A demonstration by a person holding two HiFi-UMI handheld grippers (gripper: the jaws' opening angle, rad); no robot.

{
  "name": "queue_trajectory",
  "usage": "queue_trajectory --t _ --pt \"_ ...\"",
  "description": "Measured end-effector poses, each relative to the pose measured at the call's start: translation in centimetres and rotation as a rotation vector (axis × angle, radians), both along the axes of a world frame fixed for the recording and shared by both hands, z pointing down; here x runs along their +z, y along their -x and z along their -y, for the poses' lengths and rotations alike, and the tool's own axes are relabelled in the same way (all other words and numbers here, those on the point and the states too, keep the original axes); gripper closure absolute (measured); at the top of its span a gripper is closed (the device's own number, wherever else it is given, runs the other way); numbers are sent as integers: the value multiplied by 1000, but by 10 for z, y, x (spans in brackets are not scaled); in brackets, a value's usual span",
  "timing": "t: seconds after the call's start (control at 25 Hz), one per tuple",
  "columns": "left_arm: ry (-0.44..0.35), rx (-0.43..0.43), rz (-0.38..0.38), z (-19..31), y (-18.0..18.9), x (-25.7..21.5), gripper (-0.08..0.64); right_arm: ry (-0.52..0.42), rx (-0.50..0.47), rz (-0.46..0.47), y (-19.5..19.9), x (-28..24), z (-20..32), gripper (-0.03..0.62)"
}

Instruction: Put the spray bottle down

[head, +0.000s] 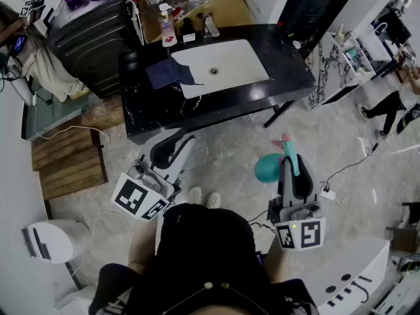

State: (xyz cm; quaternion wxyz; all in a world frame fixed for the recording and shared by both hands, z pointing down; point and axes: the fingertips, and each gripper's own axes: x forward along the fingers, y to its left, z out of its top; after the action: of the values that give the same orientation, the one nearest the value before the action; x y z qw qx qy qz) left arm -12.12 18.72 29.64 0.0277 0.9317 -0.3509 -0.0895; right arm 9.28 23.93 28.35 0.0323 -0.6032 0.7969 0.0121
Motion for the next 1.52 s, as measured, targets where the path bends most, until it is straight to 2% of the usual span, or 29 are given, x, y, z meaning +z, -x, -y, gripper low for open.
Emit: queue_trajectory --t 0.56,0.96,1.52 --pt "1 -14 5 2 1 0 480 8 -10 2 -1 4 5 506" --pt "30 -8 9 0 -4 11 480 14 -7 -12 1 9 3 508" --pt "61 10 19 0 -29 24 480 43 -46 -1 -9 19 5 508"
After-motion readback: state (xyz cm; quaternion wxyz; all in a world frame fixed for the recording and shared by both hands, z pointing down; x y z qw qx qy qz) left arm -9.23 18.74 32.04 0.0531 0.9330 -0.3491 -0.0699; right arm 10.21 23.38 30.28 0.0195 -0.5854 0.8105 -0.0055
